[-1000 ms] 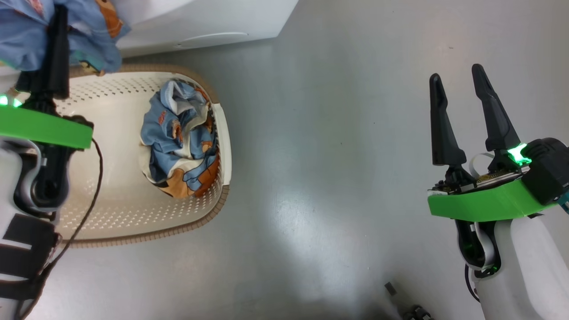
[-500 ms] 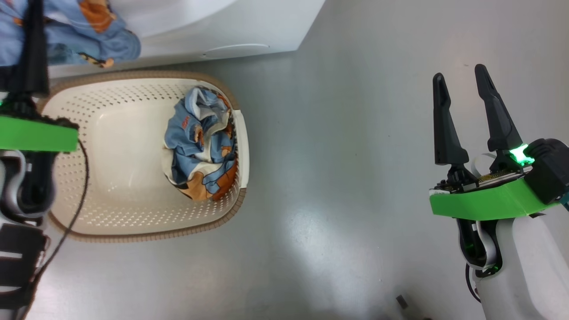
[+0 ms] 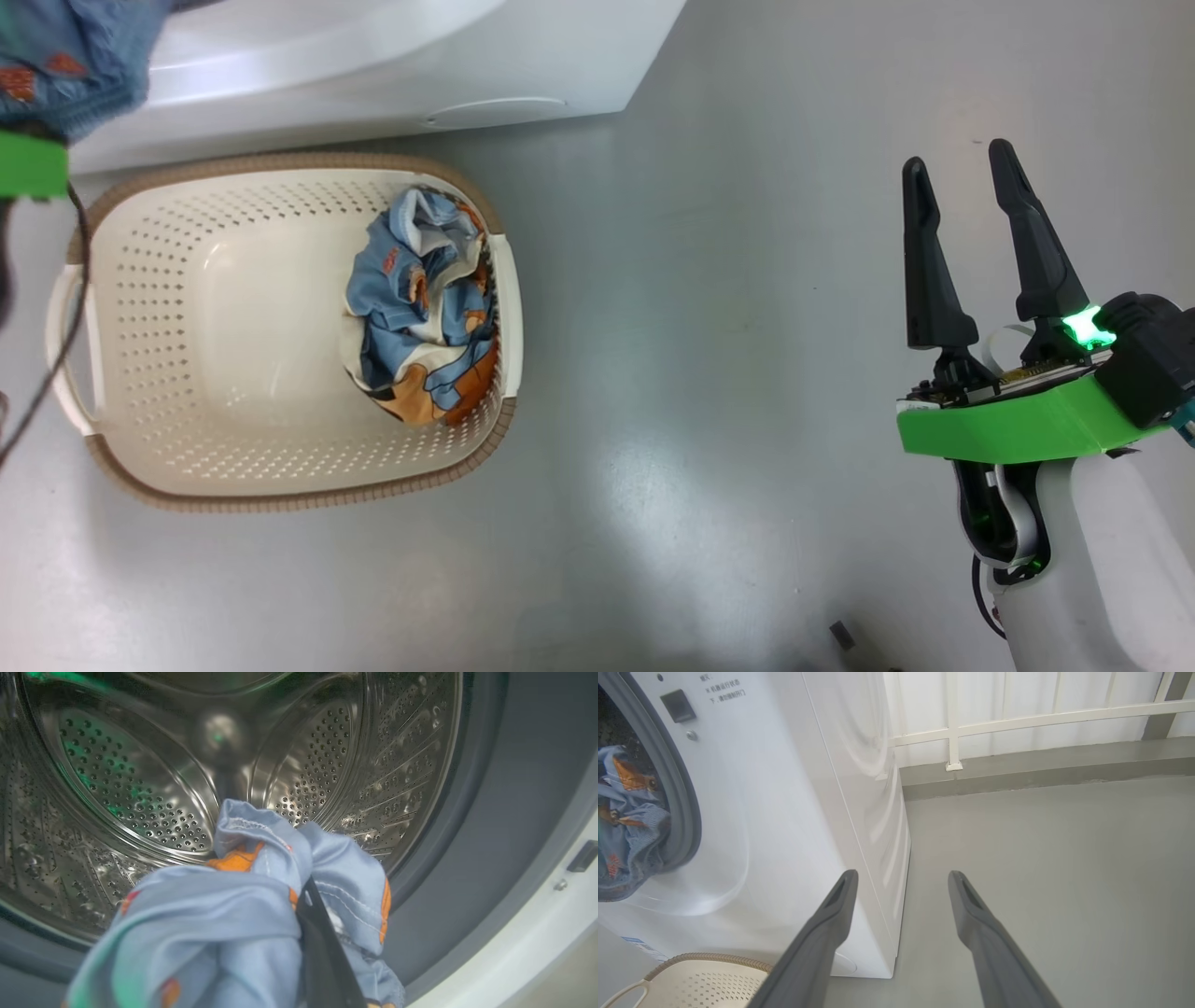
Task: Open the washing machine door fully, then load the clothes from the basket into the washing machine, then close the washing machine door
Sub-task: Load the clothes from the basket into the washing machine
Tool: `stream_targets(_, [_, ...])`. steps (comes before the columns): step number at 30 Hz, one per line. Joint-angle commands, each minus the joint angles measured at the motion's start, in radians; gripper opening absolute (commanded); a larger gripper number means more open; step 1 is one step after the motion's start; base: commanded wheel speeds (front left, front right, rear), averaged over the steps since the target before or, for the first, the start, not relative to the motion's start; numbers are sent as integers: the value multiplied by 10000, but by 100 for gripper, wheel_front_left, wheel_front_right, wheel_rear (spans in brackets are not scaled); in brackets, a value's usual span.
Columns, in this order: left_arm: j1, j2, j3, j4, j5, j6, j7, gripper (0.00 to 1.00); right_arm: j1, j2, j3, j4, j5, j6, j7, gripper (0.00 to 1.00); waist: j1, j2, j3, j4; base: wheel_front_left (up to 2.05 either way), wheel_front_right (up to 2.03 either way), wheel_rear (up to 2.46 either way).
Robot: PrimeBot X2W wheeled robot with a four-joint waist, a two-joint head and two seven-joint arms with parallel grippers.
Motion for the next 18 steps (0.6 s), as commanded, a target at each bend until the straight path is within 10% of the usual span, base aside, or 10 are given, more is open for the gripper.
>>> stream_targets(1, [-379,626,224,43,183,6,-63,0,92,49,262,-205,155,56,-78,100,1,-1,-3,-74,0,0,0])
stream_targets(18, [-3615,959,-1657,3696,521,6,-63,0,71,49,455,-297,420,56,-78,100,1,-1,417,-694,0,0,0])
